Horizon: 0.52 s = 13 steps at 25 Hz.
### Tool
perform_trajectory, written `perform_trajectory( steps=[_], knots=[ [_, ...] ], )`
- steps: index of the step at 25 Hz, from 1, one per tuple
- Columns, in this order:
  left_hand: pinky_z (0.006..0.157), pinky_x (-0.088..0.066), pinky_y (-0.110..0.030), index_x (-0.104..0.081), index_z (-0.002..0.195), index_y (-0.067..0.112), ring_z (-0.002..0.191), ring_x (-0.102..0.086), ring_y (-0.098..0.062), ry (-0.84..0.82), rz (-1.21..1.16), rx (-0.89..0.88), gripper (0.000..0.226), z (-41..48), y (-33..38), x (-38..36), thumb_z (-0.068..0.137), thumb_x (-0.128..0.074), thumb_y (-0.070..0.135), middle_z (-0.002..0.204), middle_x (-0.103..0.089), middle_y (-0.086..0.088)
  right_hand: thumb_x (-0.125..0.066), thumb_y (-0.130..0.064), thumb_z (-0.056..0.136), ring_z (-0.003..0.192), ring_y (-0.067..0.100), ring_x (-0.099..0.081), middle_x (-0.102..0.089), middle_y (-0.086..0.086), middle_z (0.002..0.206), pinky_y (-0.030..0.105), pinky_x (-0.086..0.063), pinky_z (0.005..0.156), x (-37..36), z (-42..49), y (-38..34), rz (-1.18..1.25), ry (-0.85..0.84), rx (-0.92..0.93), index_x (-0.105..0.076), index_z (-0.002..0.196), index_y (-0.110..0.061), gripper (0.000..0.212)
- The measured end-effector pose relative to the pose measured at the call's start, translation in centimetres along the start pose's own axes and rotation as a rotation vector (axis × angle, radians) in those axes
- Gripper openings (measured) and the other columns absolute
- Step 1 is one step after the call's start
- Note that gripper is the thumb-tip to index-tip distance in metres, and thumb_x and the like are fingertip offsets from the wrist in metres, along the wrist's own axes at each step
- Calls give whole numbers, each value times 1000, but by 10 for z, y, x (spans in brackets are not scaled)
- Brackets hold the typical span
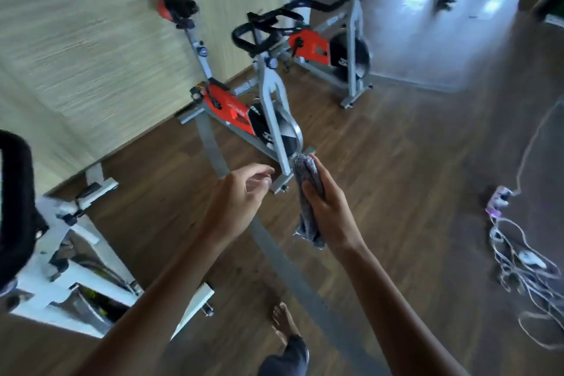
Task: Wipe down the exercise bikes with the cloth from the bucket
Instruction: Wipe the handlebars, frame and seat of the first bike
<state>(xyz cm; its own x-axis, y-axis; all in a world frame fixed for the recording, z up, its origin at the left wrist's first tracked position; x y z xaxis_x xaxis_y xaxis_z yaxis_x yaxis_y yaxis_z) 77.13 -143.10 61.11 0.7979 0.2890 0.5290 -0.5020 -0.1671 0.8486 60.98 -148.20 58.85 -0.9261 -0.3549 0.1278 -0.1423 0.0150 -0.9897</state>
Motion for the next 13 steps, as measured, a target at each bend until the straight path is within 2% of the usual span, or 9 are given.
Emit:
perform_trajectory(
  steps=[2, 3, 5, 6, 8, 10, 12, 13],
  knots=[
    [86, -54, -22, -74, 109, 23, 91, -68, 4, 100, -2, 40, 20, 17, -2, 25, 94, -62, 17, 100, -75, 11, -47, -6, 104, 96, -16, -61, -63, -30, 118, 12, -51, 83, -22, 30, -15, 9, -89, 30, -44, 139, -33, 45],
    [88, -55, -25, -73, 108, 24, 92, -68, 3, 164, -6, 53, 19, 23, -3, 38, 94, -62, 17, 100, -74, 12, -46, -6, 104, 88, -14, -63, -66, -30, 116, 14, -53, 78, -35, 43, -22, 18, -147, 40, -43, 141, -30, 45],
    [90, -55, -30, -73, 108, 22, 92, -68, 0, 322, -15, 96, 19, 27, -6, 65, 94, -62, 16, 99, -74, 13, -42, -4, 104, 58, -7, -61, -70, -32, 94, 14, -51, 55, -64, 64, -32, 25, -339, 45, -40, 146, -22, 45],
    [90, -55, -29, -73, 110, 20, 93, -68, 0, 382, -8, 119, 19, 26, -5, 77, 94, -62, 16, 101, -74, 11, -42, -4, 104, 52, -4, -60, -71, -31, 86, 14, -49, 50, -79, 70, -37, 24, -434, 51, -38, 149, -18, 47],
    [90, -52, -18, -71, 114, 16, 98, -66, 2, 478, 27, 152, 21, 19, -2, 99, 96, -60, 16, 107, -74, 7, -41, -4, 105, 55, -8, -61, -70, -29, 74, 9, -48, 52, -107, 80, -46, 13, -609, 70, -33, 152, -16, 50],
    [86, -44, -4, -70, 118, 14, 104, -61, 5, 608, 72, 197, 23, 7, -2, 116, 98, -58, 17, 112, -73, 5, -40, -3, 105, 56, -8, -62, -70, -25, 73, 8, -48, 54, -138, 87, -57, 9, -804, 86, -32, 152, -15, 50],
    [86, -39, 1, -69, 120, 17, 105, -59, 8, 735, 85, 302, 25, -5, -3, 127, 98, -58, 19, 114, -72, 8, -40, -3, 105, 52, -1, -62, -71, -18, 74, 14, -51, 51, -163, 92, -64, 11, -961, 106, -35, 151, -16, 48],
    [86, -39, 1, -69, 121, 19, 105, -60, 7, 811, 85, 353, 25, -11, -4, 130, 98, -58, 19, 114, -71, 10, -40, -5, 106, 50, 5, -61, -71, -9, 71, 23, -54, 49, -176, 94, -67, 0, -1029, 107, -35, 151, -18, 47]
  ],
)
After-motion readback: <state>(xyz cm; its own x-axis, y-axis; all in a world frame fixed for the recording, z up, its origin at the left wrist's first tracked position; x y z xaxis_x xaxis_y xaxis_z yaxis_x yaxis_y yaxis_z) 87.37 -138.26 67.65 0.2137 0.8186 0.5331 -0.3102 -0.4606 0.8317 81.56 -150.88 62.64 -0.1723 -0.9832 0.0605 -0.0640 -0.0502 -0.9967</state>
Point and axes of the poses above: each hand's wrist, its own z-axis towards the middle knuckle, its own x-axis out of the back of the hand, y = z × x, the point moved 1 cm from there along z, towards the middle knuckle
